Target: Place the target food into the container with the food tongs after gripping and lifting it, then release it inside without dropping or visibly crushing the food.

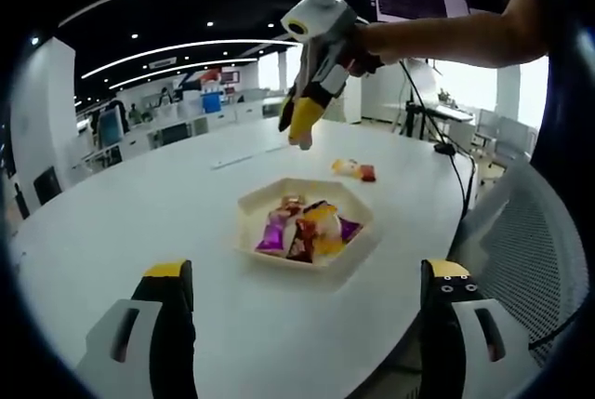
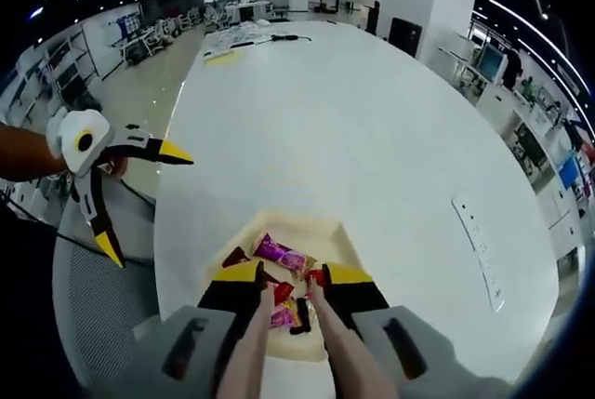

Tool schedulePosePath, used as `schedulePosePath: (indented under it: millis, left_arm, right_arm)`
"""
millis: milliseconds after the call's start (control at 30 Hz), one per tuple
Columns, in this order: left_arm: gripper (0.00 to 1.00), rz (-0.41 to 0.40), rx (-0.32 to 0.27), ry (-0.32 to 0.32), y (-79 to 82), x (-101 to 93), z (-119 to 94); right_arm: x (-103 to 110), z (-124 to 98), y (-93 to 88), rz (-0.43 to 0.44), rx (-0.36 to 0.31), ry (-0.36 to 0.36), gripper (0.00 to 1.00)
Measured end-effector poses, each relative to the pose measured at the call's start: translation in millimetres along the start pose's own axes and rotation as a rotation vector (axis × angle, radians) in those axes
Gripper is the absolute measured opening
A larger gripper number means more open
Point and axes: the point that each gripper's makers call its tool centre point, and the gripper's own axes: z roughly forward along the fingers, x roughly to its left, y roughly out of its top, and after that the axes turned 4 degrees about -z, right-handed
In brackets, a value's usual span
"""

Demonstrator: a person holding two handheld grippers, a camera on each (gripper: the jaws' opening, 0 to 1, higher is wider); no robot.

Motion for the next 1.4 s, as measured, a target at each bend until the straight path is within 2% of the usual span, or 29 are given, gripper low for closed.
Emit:
schedulePosePath:
  millis: [167, 233, 367, 800, 1200, 1400]
  left_arm:
    - [0.99, 0.000, 0.000, -0.001, -0.2, 0.3, 0.1]
    - [0.99, 0.000, 0.002, 0.000, -0.9, 0.5, 0.2]
    - [0.99, -0.001, 0.002, 0.000, -0.5, 0.0, 0.0]
    - [0.99, -0.002, 0.006, -0.007, -1.7, -0.4, 0.6]
    - [0.99, -0.005, 0.005, -0.002, -1.7, 0.9, 0.4]
    - [0.99, -0.007, 0.005, -0.001, -1.3, 0.8, 0.2]
  right_arm:
    - [-3.2, -5.7, -4.0, -0.020, -0.009, -0.006, 0.26]
    - [-5.0, -10.0, -4.0, -0.029, -0.037, -0.006, 0.26]
    - [-9.8, -17.1, -13.7, -0.023, -0.039, -0.006, 0.27]
    - [-31.7, -43.9, -71.8, -0.003, 0.005, -0.056, 0.28]
    - [-58.5, -69.9, -135.6, 0.080, 0.048, -0.128, 0.28]
    - [-68.1, -81.7, -160.0, 0.130, 0.055, -0.165, 0.28]
